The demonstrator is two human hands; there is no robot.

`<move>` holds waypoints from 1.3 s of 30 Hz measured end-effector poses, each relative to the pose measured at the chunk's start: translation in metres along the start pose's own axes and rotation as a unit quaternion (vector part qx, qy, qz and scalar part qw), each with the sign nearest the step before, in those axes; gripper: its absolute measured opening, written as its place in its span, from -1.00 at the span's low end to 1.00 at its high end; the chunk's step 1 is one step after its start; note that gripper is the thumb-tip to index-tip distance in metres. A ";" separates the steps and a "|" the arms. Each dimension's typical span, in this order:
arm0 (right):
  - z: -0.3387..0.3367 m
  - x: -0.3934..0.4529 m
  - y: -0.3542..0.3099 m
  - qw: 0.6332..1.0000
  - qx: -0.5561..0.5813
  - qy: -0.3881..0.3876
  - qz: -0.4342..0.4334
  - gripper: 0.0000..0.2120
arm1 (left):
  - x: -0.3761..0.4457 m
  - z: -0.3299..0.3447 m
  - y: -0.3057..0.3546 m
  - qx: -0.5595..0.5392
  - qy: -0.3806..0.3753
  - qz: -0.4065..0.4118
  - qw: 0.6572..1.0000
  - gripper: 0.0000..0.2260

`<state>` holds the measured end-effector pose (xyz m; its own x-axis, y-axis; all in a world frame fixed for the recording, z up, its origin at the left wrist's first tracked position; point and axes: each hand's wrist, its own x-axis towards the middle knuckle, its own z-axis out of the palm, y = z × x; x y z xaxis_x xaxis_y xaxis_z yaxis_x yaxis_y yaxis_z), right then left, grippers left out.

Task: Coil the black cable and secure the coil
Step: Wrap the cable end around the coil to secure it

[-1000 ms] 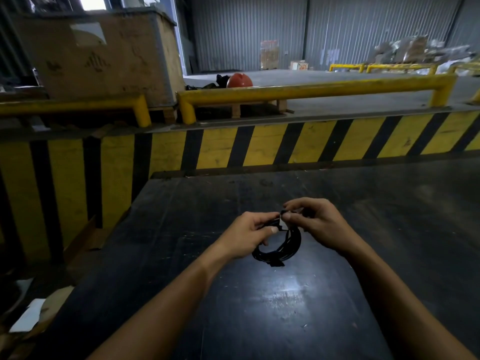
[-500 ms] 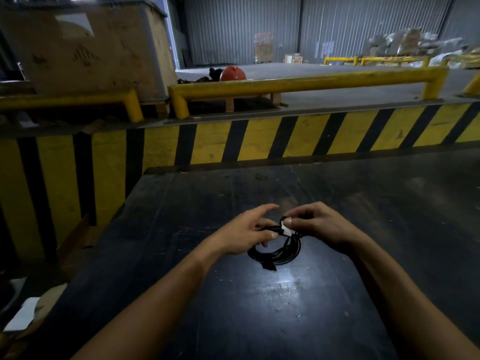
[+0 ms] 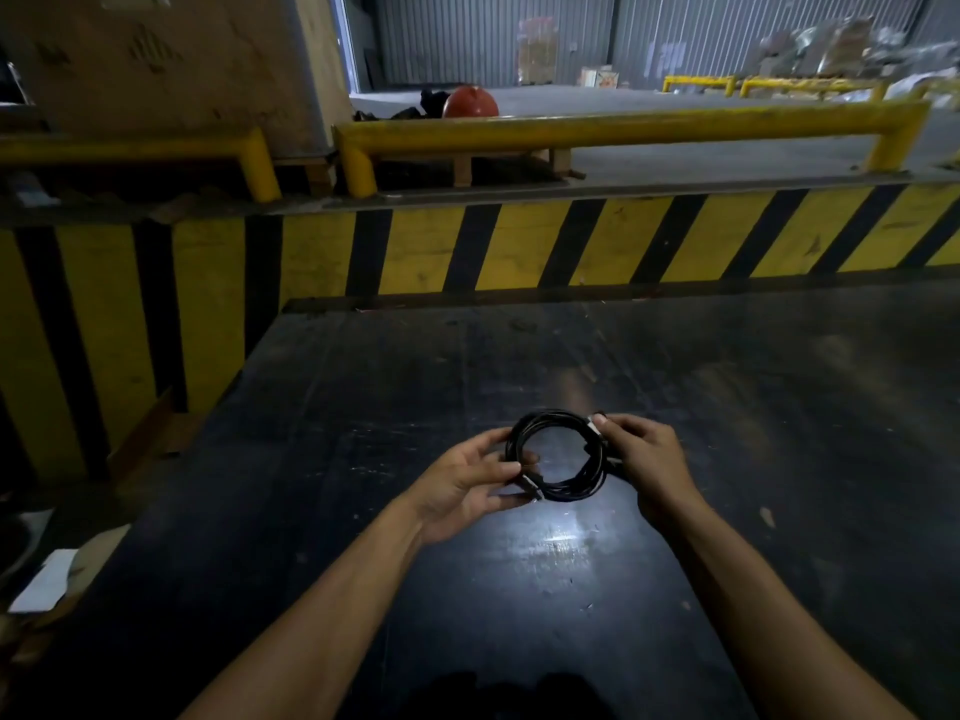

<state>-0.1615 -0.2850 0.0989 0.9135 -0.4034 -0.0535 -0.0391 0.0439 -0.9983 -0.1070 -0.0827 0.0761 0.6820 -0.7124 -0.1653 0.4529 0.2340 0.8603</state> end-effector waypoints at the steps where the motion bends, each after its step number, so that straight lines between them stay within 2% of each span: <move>1: 0.000 0.002 0.007 0.999 0.022 0.006 0.029 -0.89 | 0.004 0.000 -0.007 -0.006 0.023 0.007 1.000 -0.58; 6: -0.004 0.011 0.046 0.991 0.050 -0.002 0.127 -0.86 | 0.026 -0.004 -0.041 0.044 0.130 -0.002 0.991 -0.62; 10: -0.016 0.026 0.081 0.985 0.022 -0.050 0.167 -0.88 | 0.050 -0.014 -0.067 0.113 0.218 -0.036 0.969 -0.68; 13: -0.026 0.042 0.108 0.979 -0.023 -0.064 0.193 -0.93 | 0.073 -0.016 -0.083 0.183 0.241 -0.083 0.949 -0.75; 19: -0.040 0.076 0.162 0.965 -0.109 -0.063 0.228 -0.93 | 0.122 -0.027 -0.106 0.231 0.260 -0.173 0.922 -0.67; 20: -0.040 0.082 0.170 0.963 -0.121 -0.067 0.230 -0.95 | 0.128 -0.029 -0.107 0.237 0.264 -0.181 0.917 -0.70; 23: -0.039 0.102 0.187 0.956 -0.213 -0.079 0.185 -0.81 | 0.146 -0.039 -0.108 0.264 0.290 -0.192 0.900 -0.78; 26: -0.036 0.120 0.193 0.947 -0.288 -0.083 0.115 -0.84 | 0.161 -0.050 -0.111 0.297 0.325 -0.193 0.877 -0.85; 28: -0.034 0.128 0.199 0.943 -0.312 -0.078 0.090 -0.77 | 0.167 -0.057 -0.115 0.321 0.342 -0.195 0.861 -0.82; 34: -0.033 0.139 0.219 0.929 -0.347 -0.064 0.111 -0.55 | 0.180 -0.059 -0.119 0.370 0.373 -0.190 0.830 -0.79; 37: -0.033 0.136 0.210 0.928 -0.352 -0.064 0.105 -0.56 | 0.182 -0.060 -0.118 0.391 0.362 -0.193 0.824 -0.70; 39: -0.039 0.129 0.204 0.935 -0.335 -0.067 0.101 -0.58 | 0.178 -0.060 -0.114 0.451 0.345 -0.192 0.800 -0.57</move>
<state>-0.0674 -0.3634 -0.1121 0.9008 -0.3293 -0.2830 -0.4196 -0.4928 -0.7623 -0.0032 -0.1962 -0.0800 0.8877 -0.0102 -0.4603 0.3178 -0.7097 0.6287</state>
